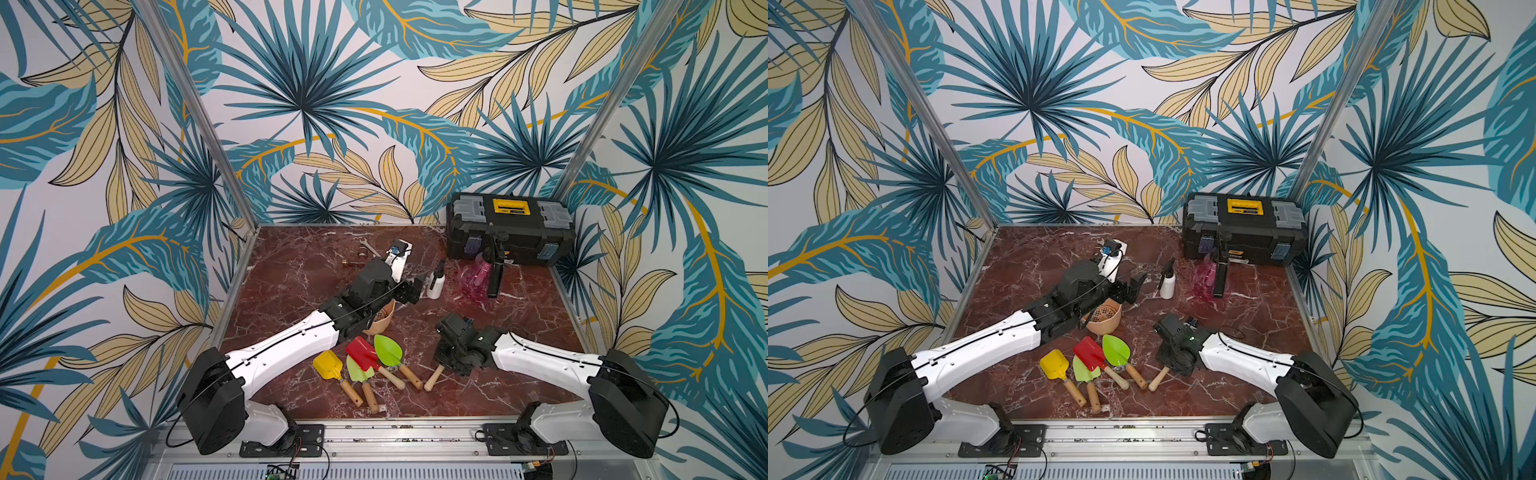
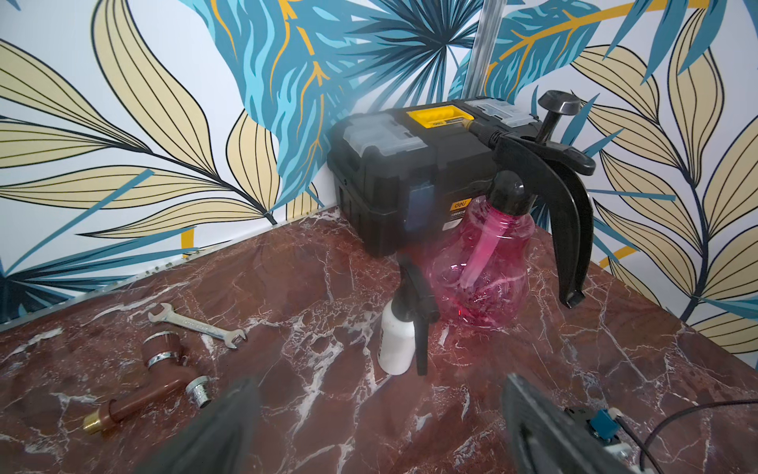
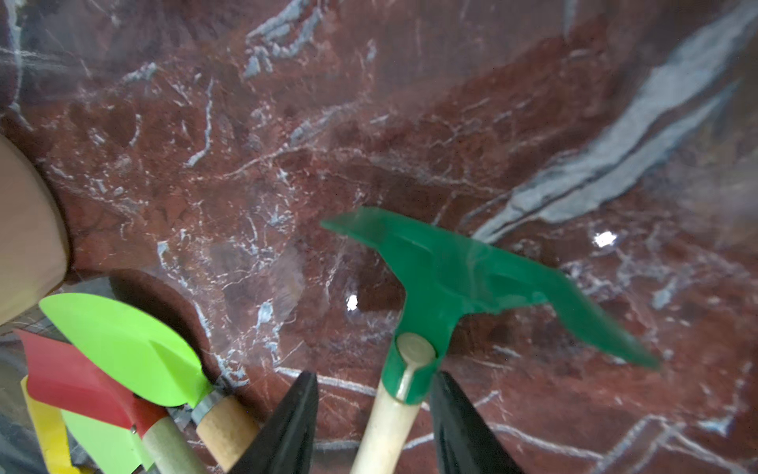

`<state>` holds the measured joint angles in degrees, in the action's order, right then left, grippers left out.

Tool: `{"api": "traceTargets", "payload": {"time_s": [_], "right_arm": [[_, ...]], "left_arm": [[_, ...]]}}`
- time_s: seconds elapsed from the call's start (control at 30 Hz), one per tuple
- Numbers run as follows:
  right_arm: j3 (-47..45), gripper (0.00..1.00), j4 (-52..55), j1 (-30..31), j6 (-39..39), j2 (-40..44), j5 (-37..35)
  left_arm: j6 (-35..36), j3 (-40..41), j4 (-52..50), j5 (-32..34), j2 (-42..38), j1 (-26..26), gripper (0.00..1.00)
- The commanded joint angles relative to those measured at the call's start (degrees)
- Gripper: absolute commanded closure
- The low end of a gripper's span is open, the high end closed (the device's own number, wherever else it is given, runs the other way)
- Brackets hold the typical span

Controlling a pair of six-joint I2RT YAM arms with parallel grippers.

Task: Organize the gardening tools
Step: Pick up the gardening tool from the center of the board.

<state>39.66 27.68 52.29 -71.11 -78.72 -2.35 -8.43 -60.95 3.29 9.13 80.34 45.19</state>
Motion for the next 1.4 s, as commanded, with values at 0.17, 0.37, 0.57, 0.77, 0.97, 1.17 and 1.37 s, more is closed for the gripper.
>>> {"api": "traceTargets", "payload": {"time_s": [0.17,0.37,0.57,0.77,0.97,1.17,1.37], "right_arm": [[-0.1,0.58,-0.9,0.3,1.4,-2.8,-2.0],[-0.2,0.64,-1.1,0.4,2.0,-3.7,-2.4],[-0.4,0.73,-1.7,0.4,3.0,-4.2,-3.0],[0.3,0.81,-1.4,0.4,5.0,-4.1,-4.0],[3.6,0.84,0.1,0.4,10.9,0.2,-7.9],[4.3,0.84,-5.0,0.4,24.8,7.7,-11.2],[3.3,0.84,-15.1,0.4,43.5,13.4,-8.5]], "left_arm": [[-0.4,1.4,0.9,0.7,-1.7,-0.4,0.00],[-0.4,1.8,0.8,0.7,-2.2,-0.5,0.00],[-0.2,2.1,0.6,1.2,-3.5,-0.6,0.00],[-0.1,2.6,-0.1,1.7,-4.9,-0.8,0.00],[-0.1,3.4,-0.9,2.6,-7.0,-1.0,0.00],[0.2,4.1,-2.5,3.5,-10.2,-1.0,0.00],[0.3,4.8,-4.1,4.3,-13.7,-1.5,0.00]]}}
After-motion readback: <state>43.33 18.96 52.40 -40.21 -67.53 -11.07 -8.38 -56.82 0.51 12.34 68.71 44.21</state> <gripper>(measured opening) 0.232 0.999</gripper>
